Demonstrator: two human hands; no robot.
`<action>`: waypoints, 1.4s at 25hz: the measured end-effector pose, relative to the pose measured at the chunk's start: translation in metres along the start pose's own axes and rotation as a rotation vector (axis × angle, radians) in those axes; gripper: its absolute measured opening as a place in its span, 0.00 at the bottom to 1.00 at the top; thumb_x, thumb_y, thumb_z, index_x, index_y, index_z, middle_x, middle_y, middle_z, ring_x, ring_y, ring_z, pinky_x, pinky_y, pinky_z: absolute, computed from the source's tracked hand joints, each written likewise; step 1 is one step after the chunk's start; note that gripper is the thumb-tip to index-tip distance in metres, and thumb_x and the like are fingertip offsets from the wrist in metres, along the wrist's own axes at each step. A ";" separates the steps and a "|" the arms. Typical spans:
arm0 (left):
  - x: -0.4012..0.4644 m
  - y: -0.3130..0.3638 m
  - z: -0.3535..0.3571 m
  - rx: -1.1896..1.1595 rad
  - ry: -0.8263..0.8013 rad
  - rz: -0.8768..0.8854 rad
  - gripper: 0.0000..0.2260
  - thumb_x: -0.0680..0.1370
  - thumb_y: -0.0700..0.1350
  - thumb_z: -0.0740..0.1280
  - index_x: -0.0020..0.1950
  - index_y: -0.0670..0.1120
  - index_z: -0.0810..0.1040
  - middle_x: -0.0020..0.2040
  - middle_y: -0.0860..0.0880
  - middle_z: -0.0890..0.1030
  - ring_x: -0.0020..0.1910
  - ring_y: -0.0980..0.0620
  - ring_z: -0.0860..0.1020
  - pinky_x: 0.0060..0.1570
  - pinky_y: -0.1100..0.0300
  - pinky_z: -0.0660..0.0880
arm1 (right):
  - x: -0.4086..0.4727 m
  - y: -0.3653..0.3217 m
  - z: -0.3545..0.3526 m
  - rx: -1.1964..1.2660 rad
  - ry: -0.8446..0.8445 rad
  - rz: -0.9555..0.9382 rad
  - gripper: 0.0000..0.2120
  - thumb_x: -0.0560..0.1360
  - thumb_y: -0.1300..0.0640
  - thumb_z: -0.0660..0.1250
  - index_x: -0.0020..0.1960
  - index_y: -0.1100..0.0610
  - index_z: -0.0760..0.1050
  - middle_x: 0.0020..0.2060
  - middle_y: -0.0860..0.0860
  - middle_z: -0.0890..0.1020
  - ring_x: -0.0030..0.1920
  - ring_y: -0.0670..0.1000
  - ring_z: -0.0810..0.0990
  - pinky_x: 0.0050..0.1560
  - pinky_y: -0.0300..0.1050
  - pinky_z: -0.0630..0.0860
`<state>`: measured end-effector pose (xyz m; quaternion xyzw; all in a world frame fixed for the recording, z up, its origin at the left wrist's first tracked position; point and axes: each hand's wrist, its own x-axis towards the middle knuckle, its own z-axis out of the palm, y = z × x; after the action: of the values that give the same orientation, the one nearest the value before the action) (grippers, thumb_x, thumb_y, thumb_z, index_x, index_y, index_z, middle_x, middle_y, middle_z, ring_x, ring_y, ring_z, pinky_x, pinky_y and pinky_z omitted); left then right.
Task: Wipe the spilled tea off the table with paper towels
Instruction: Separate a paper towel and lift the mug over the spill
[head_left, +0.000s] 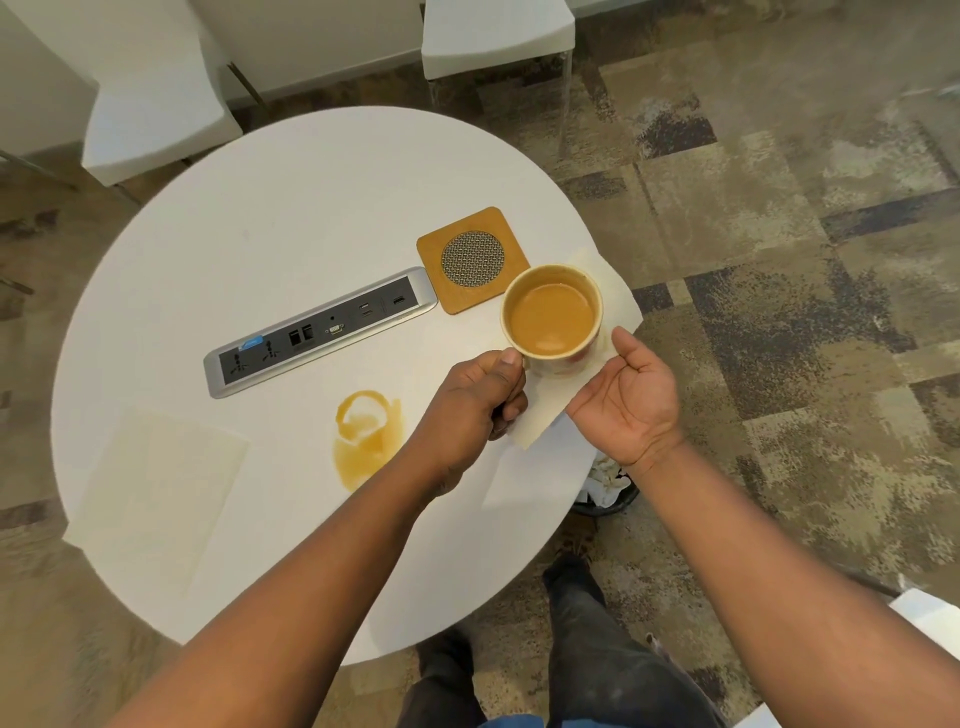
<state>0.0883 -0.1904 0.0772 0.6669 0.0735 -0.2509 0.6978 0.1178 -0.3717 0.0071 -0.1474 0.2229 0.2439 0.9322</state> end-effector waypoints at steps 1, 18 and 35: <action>-0.001 0.000 0.000 0.003 0.004 -0.001 0.18 0.81 0.55 0.59 0.32 0.54 0.71 0.30 0.51 0.70 0.31 0.53 0.62 0.31 0.63 0.62 | 0.001 -0.001 0.000 0.003 0.003 -0.016 0.24 0.83 0.49 0.52 0.70 0.62 0.72 0.72 0.62 0.72 0.73 0.62 0.69 0.76 0.61 0.58; -0.011 0.005 -0.024 0.059 0.048 0.007 0.18 0.81 0.56 0.59 0.32 0.54 0.69 0.30 0.51 0.69 0.32 0.52 0.62 0.32 0.62 0.63 | -0.001 -0.036 -0.008 -0.018 0.022 -0.154 0.21 0.82 0.50 0.56 0.61 0.61 0.81 0.65 0.60 0.79 0.66 0.62 0.77 0.68 0.63 0.69; -0.014 0.004 -0.018 0.055 -0.077 -0.012 0.17 0.82 0.54 0.59 0.35 0.49 0.66 0.31 0.48 0.68 0.31 0.51 0.61 0.31 0.63 0.61 | 0.002 -0.013 0.006 0.001 0.056 -0.043 0.26 0.81 0.48 0.55 0.75 0.57 0.67 0.73 0.60 0.70 0.74 0.62 0.67 0.75 0.63 0.58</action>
<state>0.0825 -0.1691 0.0855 0.6753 0.0437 -0.2823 0.6800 0.1280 -0.3802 0.0135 -0.1584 0.2460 0.2196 0.9307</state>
